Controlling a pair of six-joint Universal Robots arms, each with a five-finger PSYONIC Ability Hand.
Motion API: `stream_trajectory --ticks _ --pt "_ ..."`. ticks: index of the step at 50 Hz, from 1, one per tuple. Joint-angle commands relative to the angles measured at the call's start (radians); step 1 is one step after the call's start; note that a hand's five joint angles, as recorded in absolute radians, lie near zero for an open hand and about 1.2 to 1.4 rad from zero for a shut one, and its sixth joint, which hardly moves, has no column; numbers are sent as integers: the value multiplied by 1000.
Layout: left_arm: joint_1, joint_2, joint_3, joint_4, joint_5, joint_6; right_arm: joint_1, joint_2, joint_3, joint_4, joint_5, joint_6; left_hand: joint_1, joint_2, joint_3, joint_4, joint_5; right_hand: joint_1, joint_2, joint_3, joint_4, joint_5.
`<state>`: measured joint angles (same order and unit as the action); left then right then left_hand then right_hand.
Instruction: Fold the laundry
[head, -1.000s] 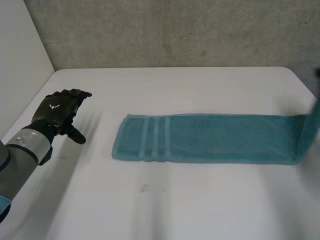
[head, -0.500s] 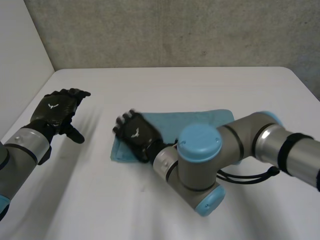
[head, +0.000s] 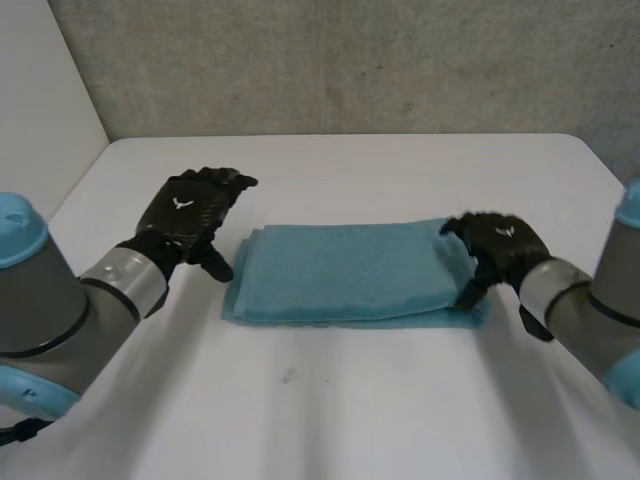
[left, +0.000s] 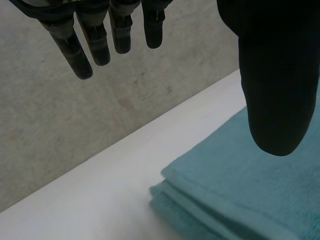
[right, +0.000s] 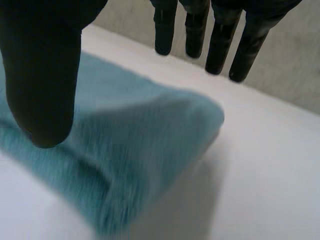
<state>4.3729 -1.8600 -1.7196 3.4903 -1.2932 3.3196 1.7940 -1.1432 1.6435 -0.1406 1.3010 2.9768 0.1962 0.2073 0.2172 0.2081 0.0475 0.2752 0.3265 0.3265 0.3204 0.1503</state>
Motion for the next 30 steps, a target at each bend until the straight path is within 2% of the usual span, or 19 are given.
stream_trajectory --ticks 1,3,4,5,9,13,17,18,19,21,22,23,25,29,30 --pt "-35 -15 54 -39 -57 -6 -68 39 73 -105 -81 -2 -12 -23 -33 -24 -38 504 453 453 459 455" --pt "-35 -10 69 -88 -84 -14 -71 77 67 -112 -88 -10 -15 -26 -36 -27 -41 692 641 641 647 643" --pt "-35 -8 72 -103 -89 -18 -73 104 55 -112 -74 -10 -15 -26 -36 -27 -41 967 915 915 921 917" --pt "-35 -5 74 -117 -95 -23 -73 118 45 -114 -72 -12 -21 -32 -42 -33 -47 1120 1068 1068 1074 1070" --pt "-24 1 77 -172 -106 -47 -71 135 -27 -122 -60 -33 -22 -33 -43 -34 -48 1121 1070 1070 1076 1071" --pt "-16 24 68 -186 -107 -54 -26 106 -155 -105 0 -101 -22 -33 -43 -34 -48 1121 1070 1070 1076 1071" --pt "2 56 60 -188 -110 -54 238 103 -379 -44 64 -136 -22 -33 -43 -34 -48 1121 1070 1070 1076 1071" --pt "17 68 58 -188 -110 -55 238 103 -380 -43 64 -136 -22 -33 -43 -34 -48 1121 1070 1070 1076 1071" --pt "36 79 57 -188 -110 -60 349 170 -490 7 67 -134 -22 -33 -43 -34 -48 1121 1070 1070 1076 1071" --pt "53 94 57 -189 -110 -67 385 207 -528 25 67 -134 -22 -33 -43 -34 -48 1121 1070 1070 1076 1071" --pt "53 94 57 -189 -110 -68 448 286 -598 61 61 -136 -22 -33 -43 -34 -48 1121 1070 1070 1076 1071" --pt "69 111 55 -189 -110 -78 449 287 -599 61 61 -136 -22 -33 -43 -34 -48 1121 1070 1070 1076 1071" --pt "103 131 48 -188 -109 -115 546 393 -691 114 58 -139 -22 -33 -43 -34 -48 1121 1070 1070 1076 1071" --pt "132 139 52 -188 -107 -153 614 479 -754 156 76 -141 -18 -29 -39 -30 -44 1121 1070 1070 1076 1071" --pt "143 137 58 -188 -106 -169 614 482 -760 161 81 -137 -18 -29 -39 -30 -44 1023 972 972 978 974"
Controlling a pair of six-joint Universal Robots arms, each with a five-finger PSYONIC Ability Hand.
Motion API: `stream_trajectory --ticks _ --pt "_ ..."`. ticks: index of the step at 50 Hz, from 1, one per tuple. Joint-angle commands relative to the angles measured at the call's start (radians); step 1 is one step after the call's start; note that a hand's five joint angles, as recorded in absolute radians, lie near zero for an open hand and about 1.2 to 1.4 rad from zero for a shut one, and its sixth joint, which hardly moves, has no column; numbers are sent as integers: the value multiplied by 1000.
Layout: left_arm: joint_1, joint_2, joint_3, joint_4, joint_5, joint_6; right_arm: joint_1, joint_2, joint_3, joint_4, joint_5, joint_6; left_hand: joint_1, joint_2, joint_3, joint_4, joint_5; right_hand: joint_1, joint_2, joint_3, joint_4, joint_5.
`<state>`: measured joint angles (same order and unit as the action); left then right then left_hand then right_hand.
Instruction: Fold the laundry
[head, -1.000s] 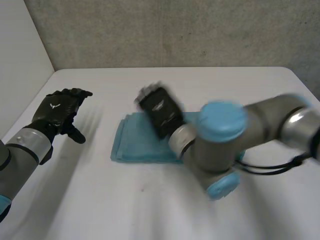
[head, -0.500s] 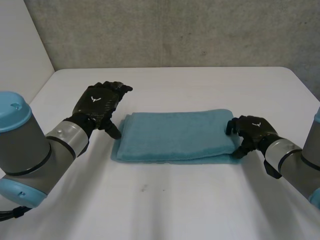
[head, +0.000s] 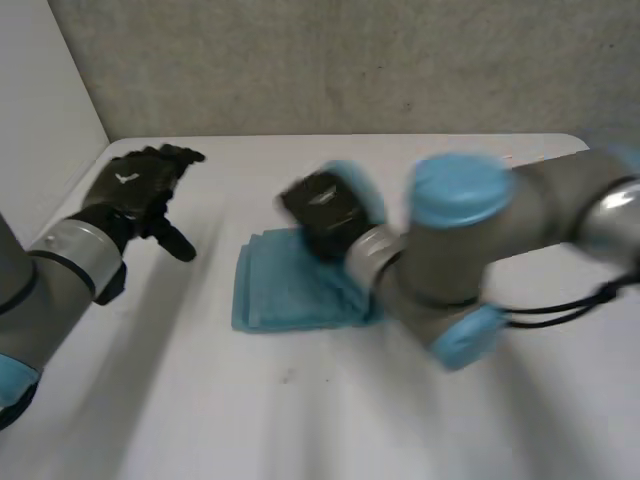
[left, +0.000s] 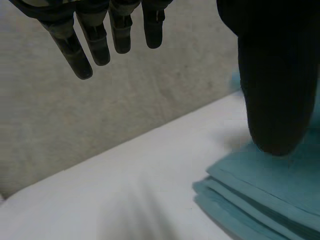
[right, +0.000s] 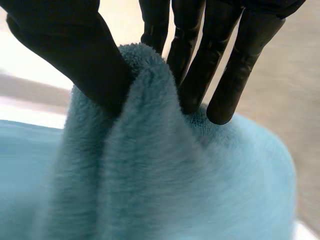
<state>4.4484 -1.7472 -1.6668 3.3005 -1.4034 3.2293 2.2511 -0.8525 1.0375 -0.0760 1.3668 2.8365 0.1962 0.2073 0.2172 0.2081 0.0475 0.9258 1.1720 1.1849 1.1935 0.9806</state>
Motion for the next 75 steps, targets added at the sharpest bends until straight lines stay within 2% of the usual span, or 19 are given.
stream_trajectory --ticks 1,2,3,4,5,9,11,13,14,15,24,30,43,51,57,60,64,75 --pt "68 25 9 2 4 -83 154 191 -157 99 27 7 -18 -29 -39 -30 -44 -44 -290 -303 -312 -273" --pt "68 25 9 2 4 -83 147 178 -157 97 55 15 -18 -29 -39 -30 -44 -548 -794 -807 -816 -777" --pt "69 25 19 2 6 -86 145 167 -152 94 73 18 -18 -29 -39 -30 -44 -669 -916 -928 -937 -899" --pt "66 23 27 2 6 -86 145 167 -152 94 74 18 -18 -29 -39 -30 -44 -670 -917 -930 -938 -900" --pt "62 15 35 2 6 -89 131 108 -137 94 137 46 -18 -29 -39 -30 -44 -751 -997 -1010 -1019 -981" --pt "48 -11 67 1 7 -91 35 -8 -67 96 196 157 -9 -20 -30 -21 -35 -751 -997 -1010 -1019 -981" --pt "-17 -81 119 -1 9 -91 -1 -43 -30 96 195 204 11 0 -10 0 -14 -751 -997 -1010 -1019 -981" --pt "-43 -99 140 -4 6 -92 -40 -72 19 96 180 253 11 0 -10 0 -14 -751 -997 -1010 -1019 -981" --pt "-110 -156 195 -15 4 -94 -50 -77 33 97 172 262 17 6 -4 5 -9 -751 -997 -1010 -1019 -981" --pt "-129 -175 212 -19 4 -95 -54 -77 44 97 164 270 17 6 -4 5 -9 -751 -997 -1010 -1019 -981" --pt "-222 -371 360 -90 1 -155 -111 -42 64 136 98 287 23 12 2 11 -3 -751 -997 -1010 -1019 -981" --pt "-228 -445 377 -110 -19 -151 -119 16 49 162 84 296 29 18 8 17 3 -751 -997 -1010 -1019 -981" --pt "-228 -466 392 -105 -32 -135 -232 9 73 180 75 345 35 24 14 23 9 -751 -997 -1010 -1019 -981" --pt "-227 -436 409 -107 -28 -120 -289 0 67 205 -1 359 38 27 17 26 12 -751 -997 -1010 -1019 -981" --pt "-242 -439 455 -104 -23 -129 -297 -2 56 205 -11 366 61 50 40 49 35 -751 -997 -1010 -1019 -981" --pt "-293 -500 524 -110 -22 -129 -292 -2 49 203 -14 365 61 50 40 49 35 -751 -997 -1010 -1019 -981" --pt "-313 -550 567 -117 -22 -131 -289 6 38 205 -17 365 61 50 40 49 35 -751 -997 -1010 -1019 -981" --pt "-308 -606 579 -171 -34 -117 -263 65 -42 205 -64 370 61 50 40 49 35 -751 -997 -1010 -1019 -981"
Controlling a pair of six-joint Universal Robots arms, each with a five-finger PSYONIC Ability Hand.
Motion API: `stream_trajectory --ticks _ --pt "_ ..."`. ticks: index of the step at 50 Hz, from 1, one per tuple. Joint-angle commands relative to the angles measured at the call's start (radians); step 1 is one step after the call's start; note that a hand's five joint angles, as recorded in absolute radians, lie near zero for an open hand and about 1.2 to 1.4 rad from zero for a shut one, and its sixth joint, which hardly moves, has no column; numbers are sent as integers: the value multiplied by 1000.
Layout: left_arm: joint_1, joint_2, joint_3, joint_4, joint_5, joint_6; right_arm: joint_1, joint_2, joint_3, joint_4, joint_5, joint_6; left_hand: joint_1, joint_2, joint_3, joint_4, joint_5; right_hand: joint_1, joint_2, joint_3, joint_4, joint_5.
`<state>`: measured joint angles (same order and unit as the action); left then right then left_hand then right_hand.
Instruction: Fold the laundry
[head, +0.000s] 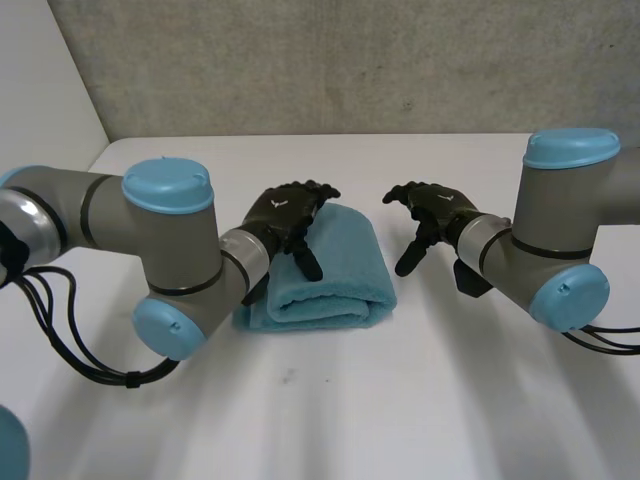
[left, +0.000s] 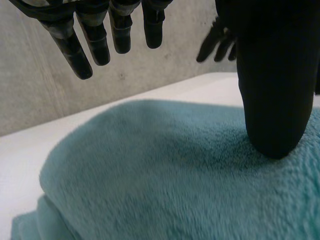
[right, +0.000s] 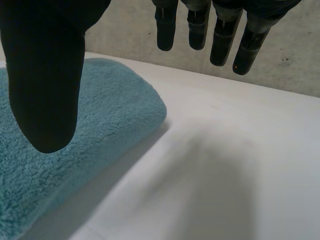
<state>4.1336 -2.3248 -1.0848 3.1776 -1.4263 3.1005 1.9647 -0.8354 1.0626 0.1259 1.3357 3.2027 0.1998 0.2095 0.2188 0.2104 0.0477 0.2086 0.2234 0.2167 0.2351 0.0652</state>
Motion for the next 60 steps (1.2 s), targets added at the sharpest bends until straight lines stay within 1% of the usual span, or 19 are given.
stream_trajectory --ticks 1,4,7,9,10,15,22,27,33,37,38,40,41,42,44,45,49,54,60 --pt "7 -28 -3 -48 -11 12 31 56 -75 3 -39 3 58 48 39 47 35 -34 -49 -42 -61 -65" --pt "36 -12 -33 -76 -51 27 59 74 -105 4 -58 8 58 48 39 47 35 -34 -49 -42 -61 -65" --pt "60 2 -52 -76 -63 46 69 93 -128 9 -66 9 58 48 39 47 35 -34 -49 -42 -61 -65" --pt "89 28 -95 -76 -74 104 85 114 -150 20 -67 9 58 48 39 47 35 -34 -49 -42 -61 -65" --pt "89 28 -95 -76 -74 104 91 121 -159 24 -67 9 58 48 39 47 35 -34 -49 -42 -61 -65" --pt "94 47 -164 -76 -83 207 115 177 -225 58 -64 6 49 39 30 38 27 -34 -49 -42 -61 -65" --pt "103 61 -179 -74 -121 217 126 229 -277 98 -56 -3 43 33 24 32 21 -34 -49 -42 -61 -65" --pt "103 71 -184 -74 -122 221 126 254 -296 104 -55 -7 40 30 21 29 18 -34 -49 -42 -61 -65" --pt "100 102 -185 -76 -117 214 128 233 -328 127 -52 -24 34 25 15 24 12 -34 -49 -42 -61 -65" --pt "100 186 -175 -77 -112 204 129 142 -352 139 -40 -32 31 22 12 21 9 -34 -49 -42 -61 -65" --pt "99 211 -172 -77 -112 201 125 69 -345 141 -20 -30 31 22 12 21 9 -34 -49 -42 -61 -65" --pt "103 289 -162 -81 -111 181 117 -3 -331 138 6 -29 28 19 9 18 6 -34 -49 -42 -61 -65" --pt "103 317 -156 -84 -111 170 115 -69 -314 135 43 -30 28 19 9 18 6 -34 -49 -42 -61 -65" --pt "106 365 -144 -96 -108 150 114 -103 -303 133 62 -30 28 19 9 18 6 -34 -49 -42 -61 -65" --pt "109 389 -138 -105 -106 139 109 -161 -276 130 97 -34 28 19 9 18 6 -34 -49 -42 -61 -65" --pt "121 430 -126 -128 -103 124 99 -212 -248 126 126 -43 25 16 6 15 3 -34 -49 -42 -61 -65" --pt "172 522 -109 -211 -73 96 31 -328 -155 124 175 -96 -10 -19 -29 -20 -32 -34 -49 -42 -61 -65" --pt "238 640 -142 -312 7 78 -27 -450 5 121 186 -176 -24 -34 -43 -35 -47 -34 -49 -42 -61 -65" --pt "295 716 -221 -328 46 75 -79 -565 153 110 181 -192 -24 -34 -43 -35 -47 -34 -49 -42 -61 -65"
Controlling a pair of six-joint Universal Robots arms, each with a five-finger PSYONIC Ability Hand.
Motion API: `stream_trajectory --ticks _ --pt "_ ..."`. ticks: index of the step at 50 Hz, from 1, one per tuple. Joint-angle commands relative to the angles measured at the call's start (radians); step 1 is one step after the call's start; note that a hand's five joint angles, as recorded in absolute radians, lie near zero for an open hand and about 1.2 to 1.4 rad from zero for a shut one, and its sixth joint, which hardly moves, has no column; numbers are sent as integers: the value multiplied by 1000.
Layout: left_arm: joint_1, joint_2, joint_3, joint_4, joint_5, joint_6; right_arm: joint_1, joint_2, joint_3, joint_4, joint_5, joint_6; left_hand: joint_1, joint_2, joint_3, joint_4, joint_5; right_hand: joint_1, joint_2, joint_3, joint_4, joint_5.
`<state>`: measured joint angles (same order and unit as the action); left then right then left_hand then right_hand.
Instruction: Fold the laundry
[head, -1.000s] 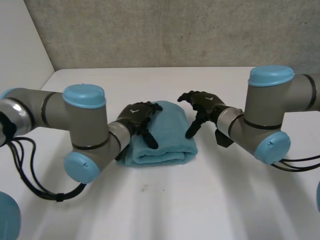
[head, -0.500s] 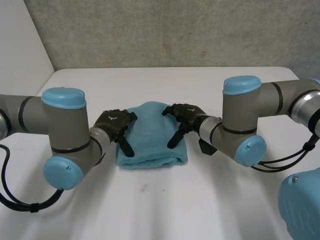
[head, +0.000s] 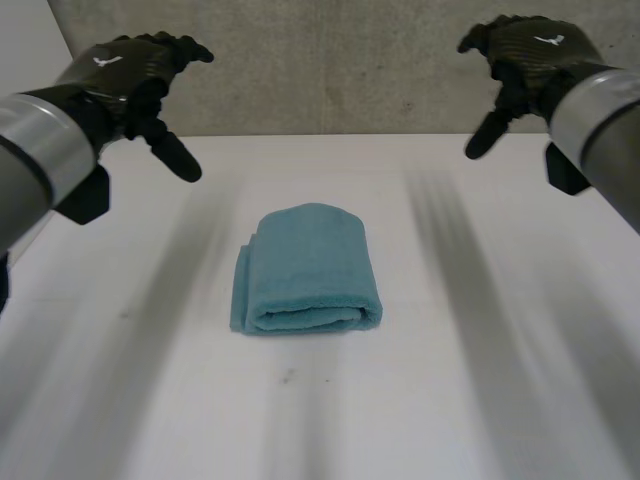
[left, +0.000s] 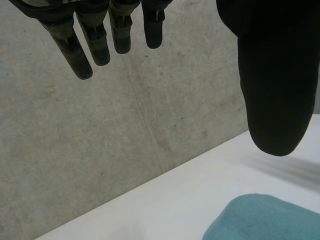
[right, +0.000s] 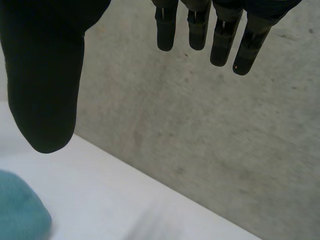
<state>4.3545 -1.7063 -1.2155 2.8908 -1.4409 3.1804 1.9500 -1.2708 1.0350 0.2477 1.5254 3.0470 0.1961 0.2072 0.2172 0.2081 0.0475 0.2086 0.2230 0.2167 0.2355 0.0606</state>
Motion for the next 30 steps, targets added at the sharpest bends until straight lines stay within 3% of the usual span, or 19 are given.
stream_trajectory --ticks 1,30 --pt "79 112 -105 -39 62 -7 -72 -140 197 -15 -10 -36 -22 -33 -43 -34 -47 -34 -48 -42 -61 -61" --pt "68 125 -84 -16 63 -54 -88 -194 247 -19 -7 -33 -22 -33 -43 -34 -47 -34 -48 -42 -61 -61"
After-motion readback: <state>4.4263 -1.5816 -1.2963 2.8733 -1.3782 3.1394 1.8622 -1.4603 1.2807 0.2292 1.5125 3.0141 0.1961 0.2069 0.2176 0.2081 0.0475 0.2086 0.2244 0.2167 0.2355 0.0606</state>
